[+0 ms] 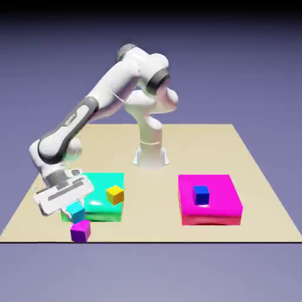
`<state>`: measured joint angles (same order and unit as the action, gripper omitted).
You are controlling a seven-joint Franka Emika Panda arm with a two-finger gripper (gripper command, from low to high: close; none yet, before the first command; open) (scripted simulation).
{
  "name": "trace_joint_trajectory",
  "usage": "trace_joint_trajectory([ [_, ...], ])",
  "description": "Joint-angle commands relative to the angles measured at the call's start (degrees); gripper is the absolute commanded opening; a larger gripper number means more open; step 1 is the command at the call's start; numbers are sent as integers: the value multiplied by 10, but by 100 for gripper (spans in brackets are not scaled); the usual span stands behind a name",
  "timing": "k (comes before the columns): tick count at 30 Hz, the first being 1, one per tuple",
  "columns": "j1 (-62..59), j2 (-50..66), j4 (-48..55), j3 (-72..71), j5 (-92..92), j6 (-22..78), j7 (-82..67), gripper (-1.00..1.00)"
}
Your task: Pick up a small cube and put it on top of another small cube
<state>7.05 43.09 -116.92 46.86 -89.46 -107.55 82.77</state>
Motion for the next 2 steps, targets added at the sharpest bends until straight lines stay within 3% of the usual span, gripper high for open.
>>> trace_joint_trajectory([
  [1, 0, 0, 0, 0, 0, 0, 0, 100],
  [2, 2, -21, -7, 19, 23, 8, 7, 100],
])
